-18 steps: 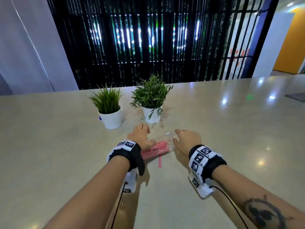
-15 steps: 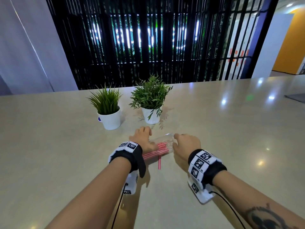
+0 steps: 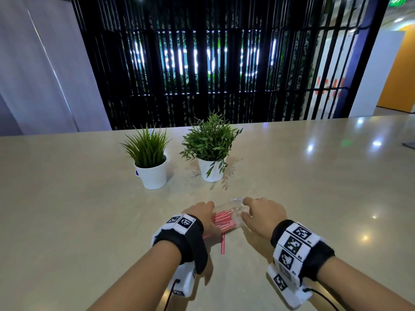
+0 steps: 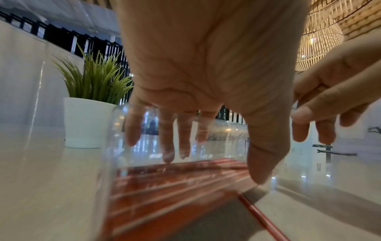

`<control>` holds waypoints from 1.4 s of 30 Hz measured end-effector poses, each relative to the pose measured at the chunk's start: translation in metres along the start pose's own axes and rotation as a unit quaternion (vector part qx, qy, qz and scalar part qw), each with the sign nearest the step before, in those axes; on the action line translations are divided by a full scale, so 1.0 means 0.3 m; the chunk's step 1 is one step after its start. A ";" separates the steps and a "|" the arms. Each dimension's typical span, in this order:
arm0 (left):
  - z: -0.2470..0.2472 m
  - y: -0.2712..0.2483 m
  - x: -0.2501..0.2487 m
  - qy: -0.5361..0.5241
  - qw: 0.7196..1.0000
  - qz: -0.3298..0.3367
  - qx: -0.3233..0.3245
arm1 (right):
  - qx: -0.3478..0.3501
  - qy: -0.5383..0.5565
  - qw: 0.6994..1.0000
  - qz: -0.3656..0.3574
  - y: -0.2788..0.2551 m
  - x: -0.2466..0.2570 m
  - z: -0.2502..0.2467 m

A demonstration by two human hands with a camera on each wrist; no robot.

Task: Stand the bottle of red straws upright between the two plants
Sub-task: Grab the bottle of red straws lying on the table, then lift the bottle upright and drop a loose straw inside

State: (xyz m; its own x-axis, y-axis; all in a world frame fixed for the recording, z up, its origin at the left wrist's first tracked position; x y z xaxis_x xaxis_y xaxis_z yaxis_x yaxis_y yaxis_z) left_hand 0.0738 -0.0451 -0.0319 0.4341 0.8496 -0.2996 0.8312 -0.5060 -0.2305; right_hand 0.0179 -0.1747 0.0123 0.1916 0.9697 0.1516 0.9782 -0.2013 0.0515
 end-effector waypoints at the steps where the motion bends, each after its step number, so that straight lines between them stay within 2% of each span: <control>1: -0.004 -0.003 0.001 -0.001 1.000 -0.001 0.003 | 0.003 0.001 1.000 0.002 0.001 0.001 0.004; 3: -0.030 -0.012 0.007 -0.014 1.000 0.004 -0.017 | 0.007 0.004 1.000 0.009 0.004 0.001 0.012; 5: -0.082 -0.030 0.032 -0.065 0.995 0.002 -0.076 | 0.013 0.007 1.000 0.013 0.009 0.007 0.019; 9: -0.187 -0.093 0.100 -0.183 0.964 0.003 -0.194 | 0.055 0.007 0.998 0.019 0.024 0.035 0.050; 12: -0.226 -0.149 0.115 -0.254 0.940 0.021 -0.227 | 0.117 0.048 0.991 0.033 0.059 0.071 0.108; 15: -0.230 -0.196 0.120 -0.264 0.929 0.030 -0.259 | 0.171 0.116 0.976 0.072 0.089 0.106 0.161; 17: -0.221 -0.215 0.133 -0.282 0.918 0.031 -0.275 | 0.189 0.104 0.972 0.093 0.096 0.125 0.183; 24: -0.195 -0.261 0.153 -0.366 0.880 0.073 -0.294 | 0.147 -0.055 0.986 0.054 0.103 0.198 0.202; 30: -0.195 -0.292 0.154 -0.430 0.819 0.078 -0.372 | 0.132 -0.053 0.988 0.059 0.111 0.189 0.188; 32: -0.199 -0.300 0.158 -0.437 0.806 0.082 -0.391 | 0.133 -0.034 0.988 0.068 0.115 0.179 0.188; 37: -0.179 -0.294 0.147 -0.429 0.826 0.092 -0.354 | 0.161 0.001 0.983 0.093 0.125 0.159 0.195; 42: -0.132 -0.284 0.150 -0.434 0.837 0.079 -0.323 | 0.179 0.036 0.979 0.085 0.123 0.162 0.211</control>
State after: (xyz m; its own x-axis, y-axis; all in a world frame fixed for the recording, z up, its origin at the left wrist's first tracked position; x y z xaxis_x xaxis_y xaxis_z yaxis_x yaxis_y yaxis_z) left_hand 0.0364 0.0420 0.0110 0.3738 0.2087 -0.9037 0.9232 -0.1781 0.3407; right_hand 0.0684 -0.1263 -0.0409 0.3608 0.9114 0.1978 0.9003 -0.2850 -0.3290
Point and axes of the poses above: each hand's wrist, its own y-axis towards the middle knuckle, its own z-axis out of the palm, x = y × z, the point moved 8 cm from there along y, towards the middle knuckle, and after that the axes turned 7 degrees about z, right-handed, at the moved point
